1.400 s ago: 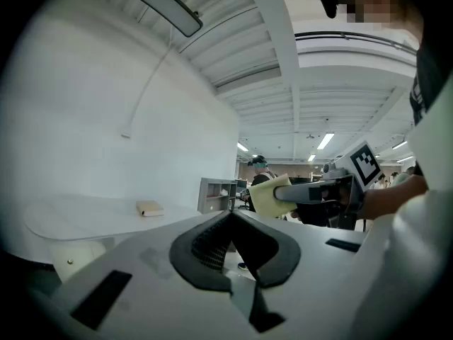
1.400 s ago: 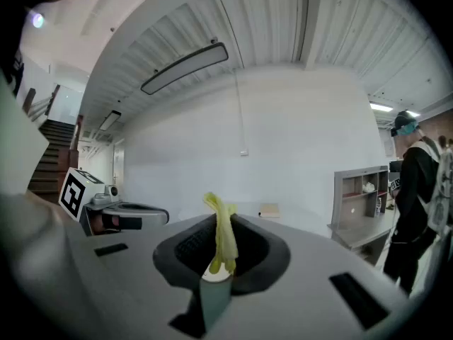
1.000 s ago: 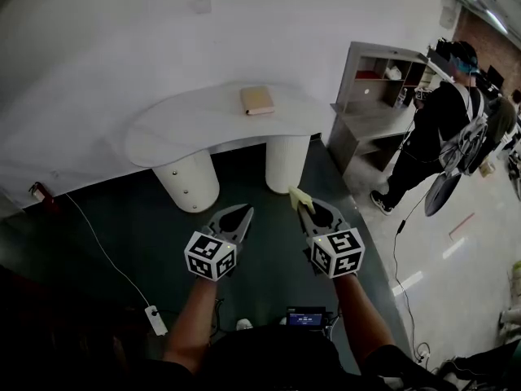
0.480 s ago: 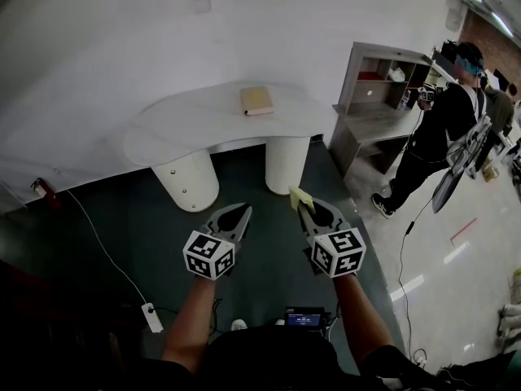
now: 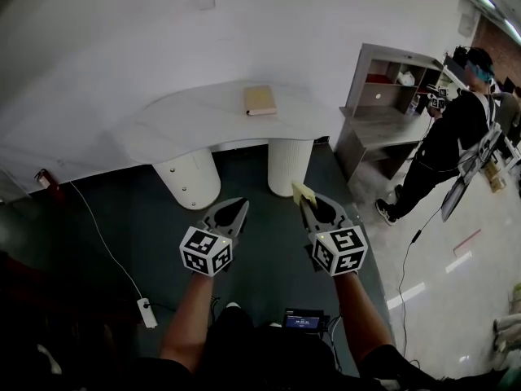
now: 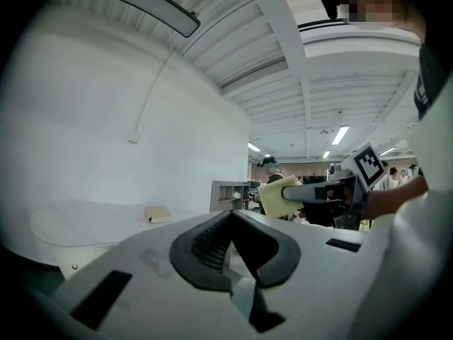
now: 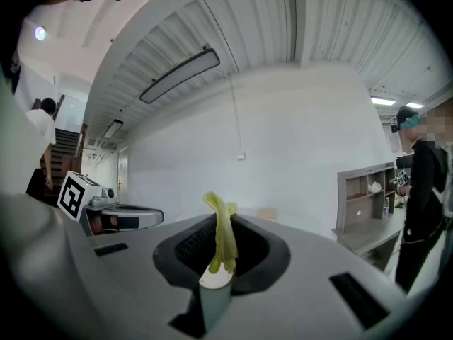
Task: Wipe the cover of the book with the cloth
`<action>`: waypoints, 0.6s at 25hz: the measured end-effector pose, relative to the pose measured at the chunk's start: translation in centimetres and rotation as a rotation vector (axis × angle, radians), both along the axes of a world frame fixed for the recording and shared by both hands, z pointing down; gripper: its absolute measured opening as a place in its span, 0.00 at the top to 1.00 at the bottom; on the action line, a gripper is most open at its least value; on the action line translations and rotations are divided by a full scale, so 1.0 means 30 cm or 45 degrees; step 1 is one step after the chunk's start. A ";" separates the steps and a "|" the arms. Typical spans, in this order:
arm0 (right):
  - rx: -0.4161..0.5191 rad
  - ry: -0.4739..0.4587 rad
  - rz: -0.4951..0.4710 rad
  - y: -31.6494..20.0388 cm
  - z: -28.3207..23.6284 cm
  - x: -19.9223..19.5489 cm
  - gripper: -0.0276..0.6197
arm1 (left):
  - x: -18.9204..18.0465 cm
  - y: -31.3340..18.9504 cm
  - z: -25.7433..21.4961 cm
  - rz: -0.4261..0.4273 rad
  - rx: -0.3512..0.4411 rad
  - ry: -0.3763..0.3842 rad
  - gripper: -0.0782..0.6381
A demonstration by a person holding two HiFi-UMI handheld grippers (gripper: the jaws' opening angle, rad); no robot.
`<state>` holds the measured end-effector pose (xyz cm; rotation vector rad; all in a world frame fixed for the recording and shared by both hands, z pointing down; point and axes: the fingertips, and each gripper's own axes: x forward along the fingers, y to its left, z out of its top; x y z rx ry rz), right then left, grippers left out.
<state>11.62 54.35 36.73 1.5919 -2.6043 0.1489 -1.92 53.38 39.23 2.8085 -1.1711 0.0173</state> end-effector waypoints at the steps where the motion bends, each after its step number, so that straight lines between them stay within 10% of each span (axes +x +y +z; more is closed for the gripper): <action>1: 0.006 0.004 -0.001 -0.019 -0.005 0.001 0.82 | -0.004 -0.021 -0.006 -0.007 0.002 0.002 0.88; 15: -0.016 0.057 0.057 -0.490 0.004 -0.064 0.82 | -0.080 -0.528 0.007 0.033 -0.016 0.044 0.88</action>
